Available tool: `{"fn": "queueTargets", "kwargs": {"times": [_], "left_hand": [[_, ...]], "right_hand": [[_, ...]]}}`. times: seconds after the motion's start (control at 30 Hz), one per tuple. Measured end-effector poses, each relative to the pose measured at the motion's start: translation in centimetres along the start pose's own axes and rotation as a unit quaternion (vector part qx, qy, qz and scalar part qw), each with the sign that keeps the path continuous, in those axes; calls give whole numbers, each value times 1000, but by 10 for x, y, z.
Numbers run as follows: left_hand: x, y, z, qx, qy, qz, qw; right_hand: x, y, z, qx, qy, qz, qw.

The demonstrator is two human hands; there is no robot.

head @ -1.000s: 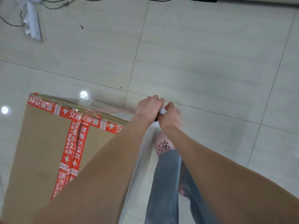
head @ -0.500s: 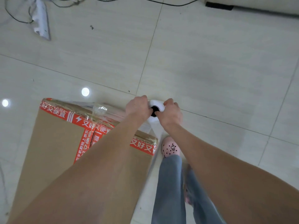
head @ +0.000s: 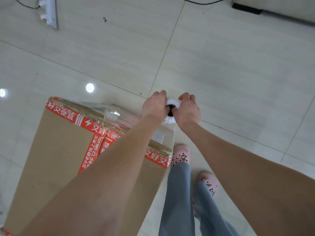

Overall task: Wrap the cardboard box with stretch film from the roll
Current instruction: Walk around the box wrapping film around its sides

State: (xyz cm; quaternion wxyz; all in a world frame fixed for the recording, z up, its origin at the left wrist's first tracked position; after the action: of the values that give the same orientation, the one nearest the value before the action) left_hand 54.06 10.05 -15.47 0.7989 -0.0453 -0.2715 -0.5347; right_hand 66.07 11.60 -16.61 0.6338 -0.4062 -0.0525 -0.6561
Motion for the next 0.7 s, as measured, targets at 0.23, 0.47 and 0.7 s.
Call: {"fn": "queueTargets", "kwargs": {"times": [0.23,0.47,0.7], "left_hand": [[-12,-35,15,53,-1,96,994],[-11,-72,24,87,2,163,983],[-27,-30,27,-44,-26,-12,999]], "right_hand": [[-20,-40,3,31,-12,42,999],[-32,-65,-15,33,-54,6,998],[-29,-51,-25,-5,-82,-79,993]]}}
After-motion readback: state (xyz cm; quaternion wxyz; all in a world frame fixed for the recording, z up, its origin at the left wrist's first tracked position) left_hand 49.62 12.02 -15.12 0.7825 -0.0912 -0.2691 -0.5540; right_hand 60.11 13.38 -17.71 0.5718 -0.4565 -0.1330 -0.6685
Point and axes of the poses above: each hand's wrist, its own x-axis away from the middle knuckle, its own z-axis out of the back of the hand, y = z × x, the point moved 8 cm from there along -x, towards the middle knuckle, and after that the axes turned 1 degree about x, right-handed, at the moved point
